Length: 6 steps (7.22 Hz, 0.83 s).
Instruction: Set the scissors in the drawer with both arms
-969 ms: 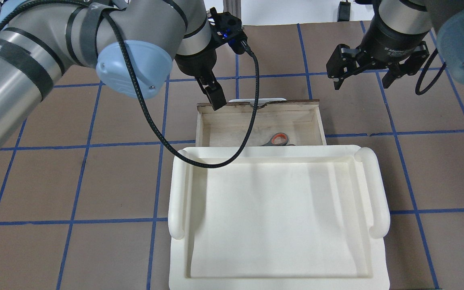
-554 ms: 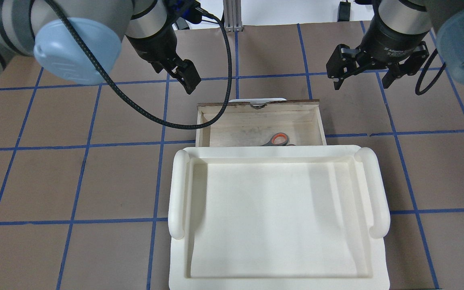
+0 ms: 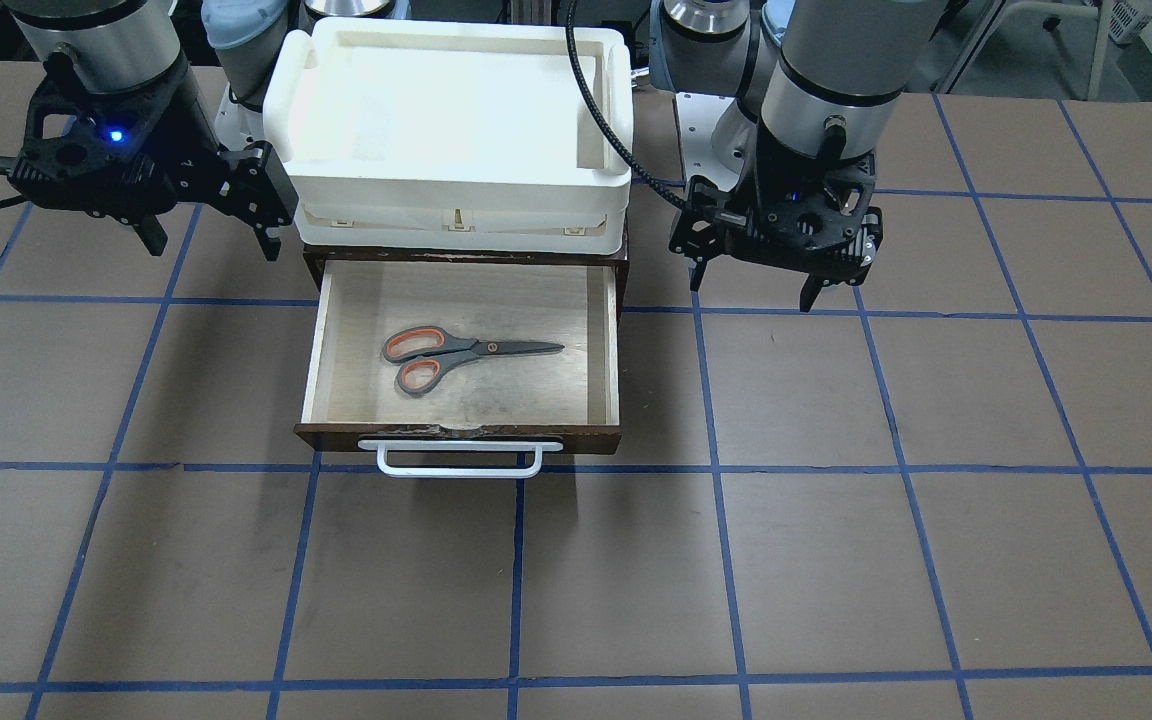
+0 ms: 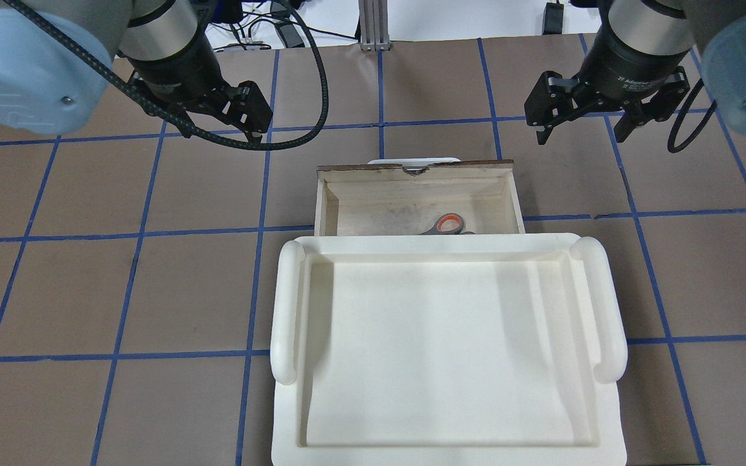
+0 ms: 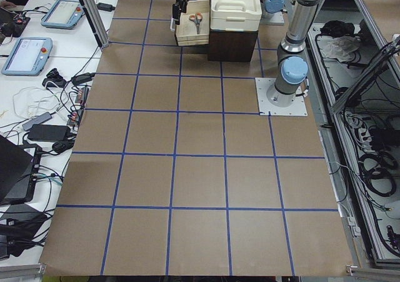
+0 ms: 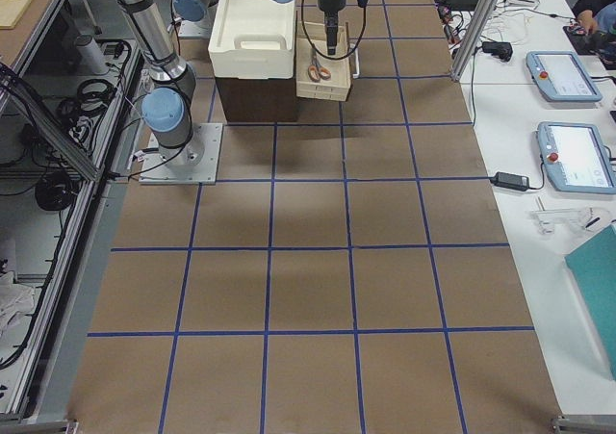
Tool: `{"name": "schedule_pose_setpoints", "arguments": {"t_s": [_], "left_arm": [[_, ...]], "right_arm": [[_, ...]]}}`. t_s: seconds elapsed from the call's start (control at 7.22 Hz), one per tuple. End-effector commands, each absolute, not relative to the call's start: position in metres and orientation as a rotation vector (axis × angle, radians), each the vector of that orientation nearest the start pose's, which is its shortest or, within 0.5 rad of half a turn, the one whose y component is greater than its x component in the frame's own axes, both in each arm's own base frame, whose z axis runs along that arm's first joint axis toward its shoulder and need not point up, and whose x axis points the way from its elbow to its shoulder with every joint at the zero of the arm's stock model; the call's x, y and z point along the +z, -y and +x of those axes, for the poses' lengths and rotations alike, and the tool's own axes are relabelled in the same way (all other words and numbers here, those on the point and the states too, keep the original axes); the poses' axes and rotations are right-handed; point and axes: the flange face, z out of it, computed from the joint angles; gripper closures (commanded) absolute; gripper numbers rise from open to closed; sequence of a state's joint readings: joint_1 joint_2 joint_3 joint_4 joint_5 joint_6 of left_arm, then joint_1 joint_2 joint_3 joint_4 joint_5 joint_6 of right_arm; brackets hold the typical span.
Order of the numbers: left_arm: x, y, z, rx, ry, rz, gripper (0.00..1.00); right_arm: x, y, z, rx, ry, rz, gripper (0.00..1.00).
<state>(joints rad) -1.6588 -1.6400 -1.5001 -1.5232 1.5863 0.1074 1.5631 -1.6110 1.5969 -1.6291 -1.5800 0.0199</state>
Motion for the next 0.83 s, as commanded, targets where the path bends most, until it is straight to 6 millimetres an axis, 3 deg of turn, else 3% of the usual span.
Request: {"name": "schedule_pose_setpoints", "arguments": {"t_s": [0.0,0.69], "left_arm": [[0.495,0.51,-0.14,-0.052,-3.122,0.139,0.0],[0.497,0.499,-0.136,-0.045,-3.122,0.052,0.0]], "right_arm": [[0.5,0.483,0.129,-0.114,-3.147,0.041,0.0],[0.5,0.483,0.129,-0.114,-3.148,0.042,0.0]]}}
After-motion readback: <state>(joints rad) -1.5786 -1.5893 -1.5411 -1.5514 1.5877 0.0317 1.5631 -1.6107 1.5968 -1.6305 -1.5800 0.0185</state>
